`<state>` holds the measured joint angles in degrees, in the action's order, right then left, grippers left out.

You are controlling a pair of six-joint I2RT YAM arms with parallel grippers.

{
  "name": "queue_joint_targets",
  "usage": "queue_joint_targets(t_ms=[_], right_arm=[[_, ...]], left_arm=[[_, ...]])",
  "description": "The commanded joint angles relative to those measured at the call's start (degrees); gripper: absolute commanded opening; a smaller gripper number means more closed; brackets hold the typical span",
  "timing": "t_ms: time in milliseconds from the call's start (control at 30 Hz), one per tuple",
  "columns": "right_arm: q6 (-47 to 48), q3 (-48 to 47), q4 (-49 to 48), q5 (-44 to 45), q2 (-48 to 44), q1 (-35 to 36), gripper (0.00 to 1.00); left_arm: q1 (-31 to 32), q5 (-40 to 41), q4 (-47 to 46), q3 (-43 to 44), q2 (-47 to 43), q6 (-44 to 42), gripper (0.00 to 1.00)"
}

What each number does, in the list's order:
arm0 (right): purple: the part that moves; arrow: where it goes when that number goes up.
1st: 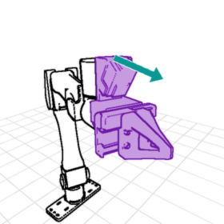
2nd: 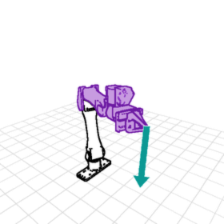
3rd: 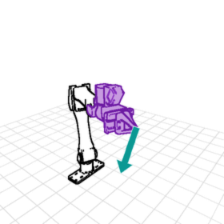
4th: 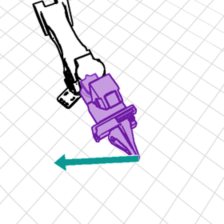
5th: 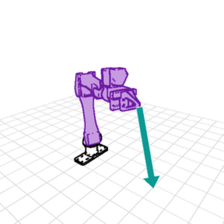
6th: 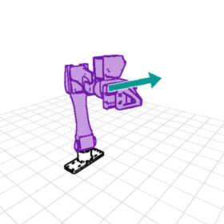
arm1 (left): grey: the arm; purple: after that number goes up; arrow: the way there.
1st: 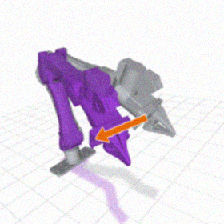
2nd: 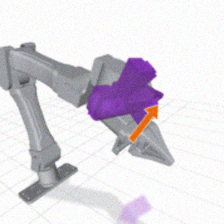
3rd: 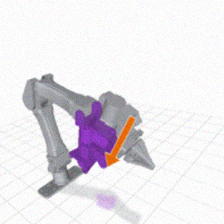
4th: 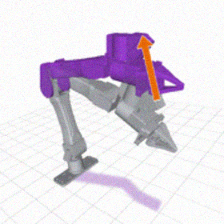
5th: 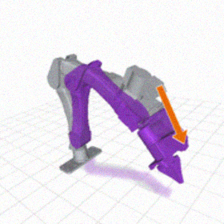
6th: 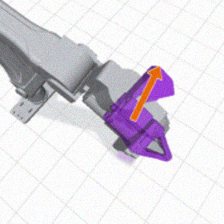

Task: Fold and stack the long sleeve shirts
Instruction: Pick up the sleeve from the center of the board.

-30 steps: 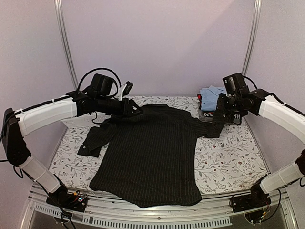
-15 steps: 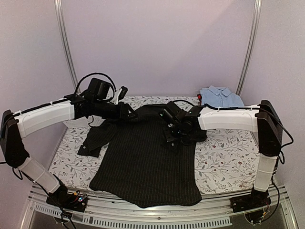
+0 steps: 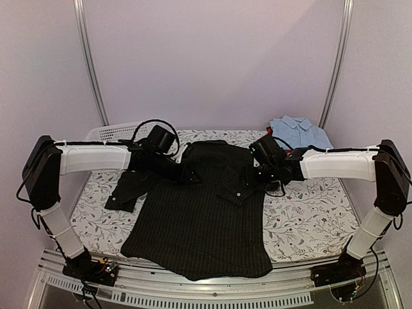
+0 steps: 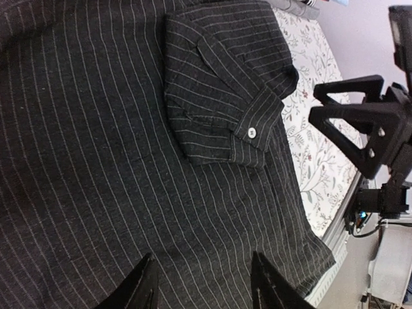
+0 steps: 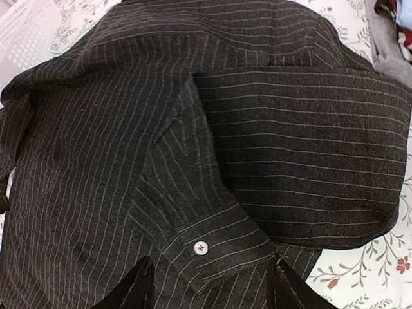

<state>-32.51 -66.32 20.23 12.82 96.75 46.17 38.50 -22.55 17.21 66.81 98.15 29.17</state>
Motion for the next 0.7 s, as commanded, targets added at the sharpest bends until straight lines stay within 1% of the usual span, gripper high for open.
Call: queue_joint_targets(t_ms=[0, 100, 133, 333, 467, 567, 633, 667], right_arm=[[0.0, 6.2, -12.0, -10.4, -0.9, -4.9, 0.57], [3.3, 6.8, -15.1, -12.2, 0.5, -6.7, 0.56], [3.9, 6.6, -15.5, -14.2, 1.6, -7.2, 0.56], [6.2, 5.1, -16.2, -17.8, 6.2, -8.2, 0.53], [5.8, 4.4, -14.9, -17.5, 8.4, -8.2, 0.51], [5.9, 4.4, -13.6, -16.6, 8.2, -8.2, 0.49], [6.0, 4.2, -12.8, -16.6, 7.8, -8.2, 0.44], [6.0, 4.1, -12.4, -16.8, 7.5, -8.2, 0.39]], left_arm=[[2.8, 1.1, -1.4, 3.1, 2.4, 0.3, 0.48], [3.6, 1.0, -1.4, 3.3, 3.3, 0.8, 0.48], [3.8, 1.0, -1.4, 3.3, 3.5, 0.9, 0.48], [4.2, 1.7, -1.0, 3.0, 3.5, 1.1, 0.48], [4.3, 1.8, -1.0, 2.9, 3.6, 1.2, 0.48], [4.4, 1.6, -1.0, 3.0, 3.6, 1.1, 0.48], [4.4, 1.7, -1.0, 3.0, 3.7, 0.9, 0.48], [4.4, 1.6, -1.1, 3.1, 3.9, 0.9, 0.48]])
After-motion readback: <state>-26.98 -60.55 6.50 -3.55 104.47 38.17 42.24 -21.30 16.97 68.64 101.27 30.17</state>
